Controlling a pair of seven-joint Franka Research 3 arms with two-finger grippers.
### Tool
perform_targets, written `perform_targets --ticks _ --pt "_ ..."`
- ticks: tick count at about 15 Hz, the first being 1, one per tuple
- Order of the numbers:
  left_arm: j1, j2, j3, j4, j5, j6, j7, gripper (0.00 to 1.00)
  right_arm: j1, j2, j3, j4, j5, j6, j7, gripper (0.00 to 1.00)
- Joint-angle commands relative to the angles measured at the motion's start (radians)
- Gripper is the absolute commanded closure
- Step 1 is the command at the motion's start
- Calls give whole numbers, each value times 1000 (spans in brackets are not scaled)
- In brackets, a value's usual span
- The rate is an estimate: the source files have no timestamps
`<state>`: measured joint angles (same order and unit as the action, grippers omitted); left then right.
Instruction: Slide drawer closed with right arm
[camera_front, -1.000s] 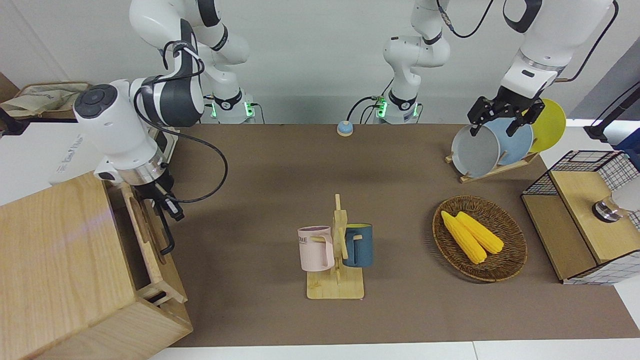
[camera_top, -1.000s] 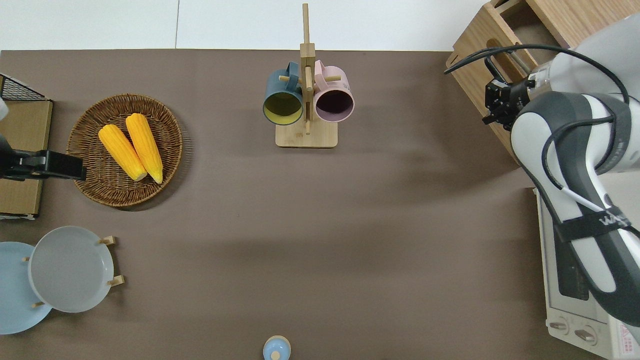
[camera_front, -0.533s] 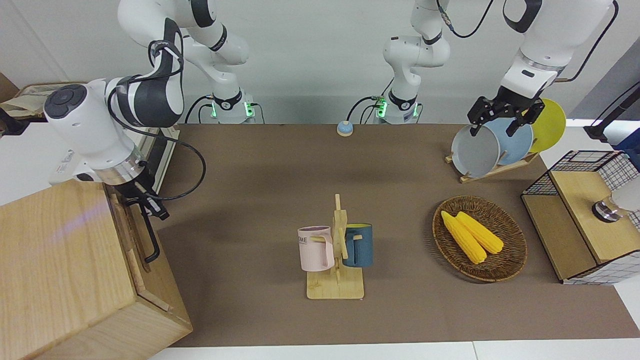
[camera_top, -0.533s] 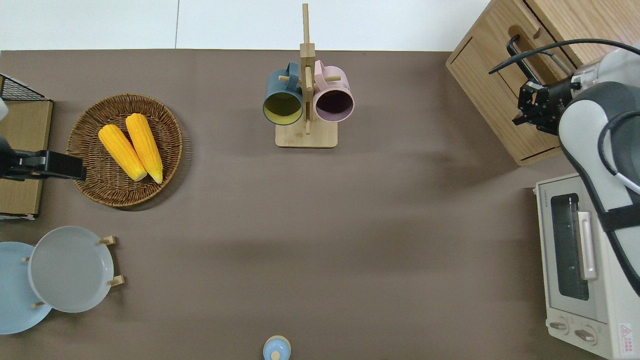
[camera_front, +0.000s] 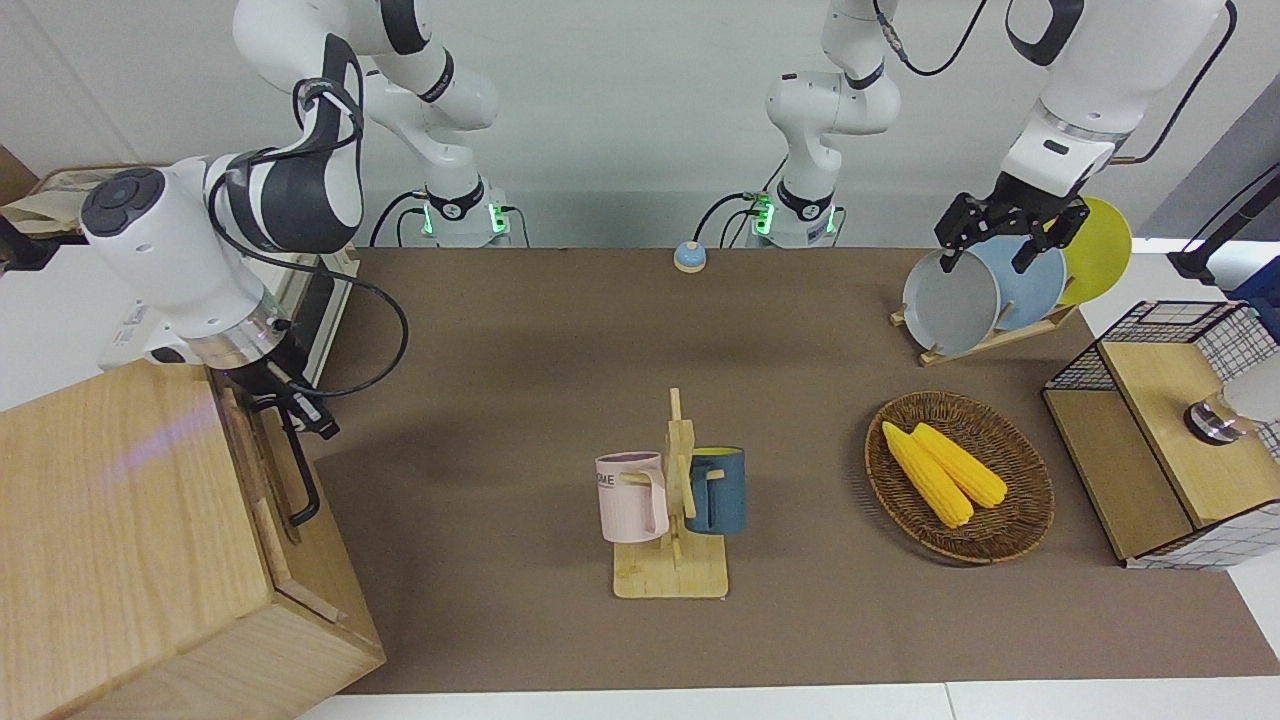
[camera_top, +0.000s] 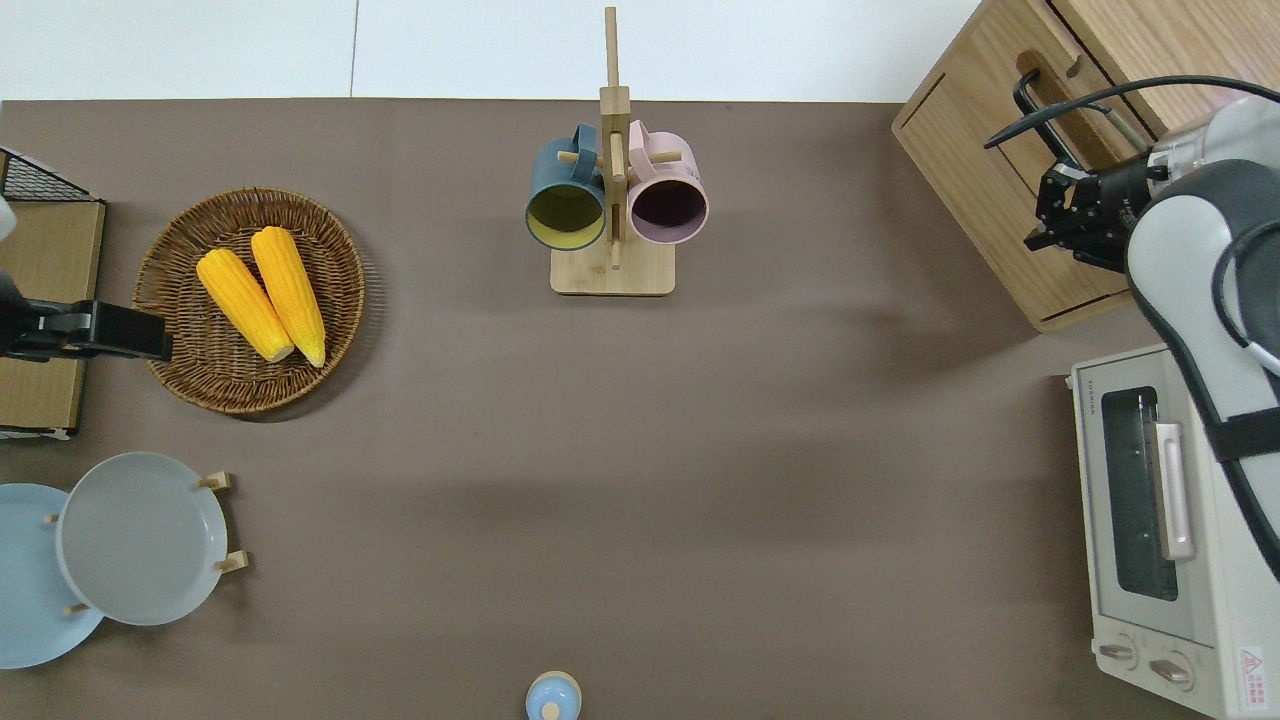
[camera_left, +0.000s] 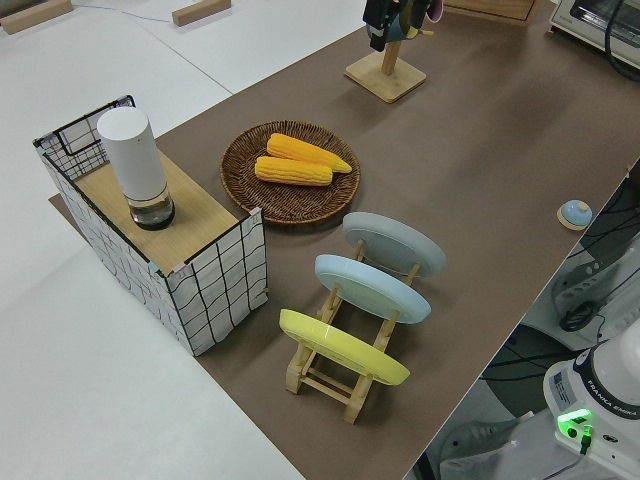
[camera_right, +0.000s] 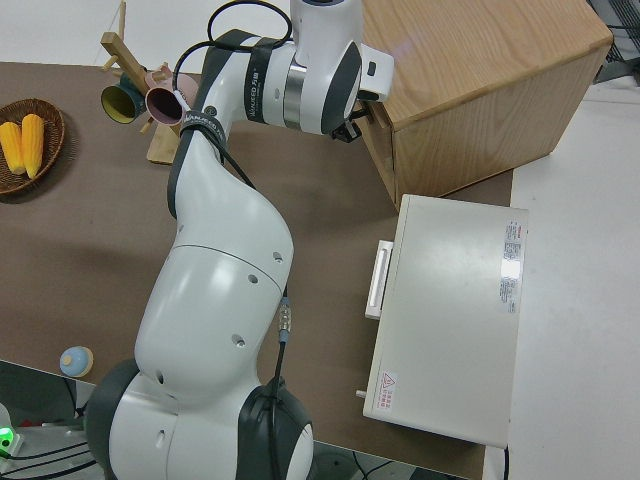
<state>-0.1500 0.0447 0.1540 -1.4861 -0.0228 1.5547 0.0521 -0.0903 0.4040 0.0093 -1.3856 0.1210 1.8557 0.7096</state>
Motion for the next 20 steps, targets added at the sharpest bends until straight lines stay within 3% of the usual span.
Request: perform_targets --ticks 1,13,20 --pt "-17 12 16 20 15 1 6 5 -34 13 3 31 9 7 -50 1000" --pt "-17 12 16 20 15 1 6 2 -20 13 3 31 3 4 -68 1000" --pt "-17 12 16 20 14 1 6 2 56 -11 5 19 -6 -56 -61 1000"
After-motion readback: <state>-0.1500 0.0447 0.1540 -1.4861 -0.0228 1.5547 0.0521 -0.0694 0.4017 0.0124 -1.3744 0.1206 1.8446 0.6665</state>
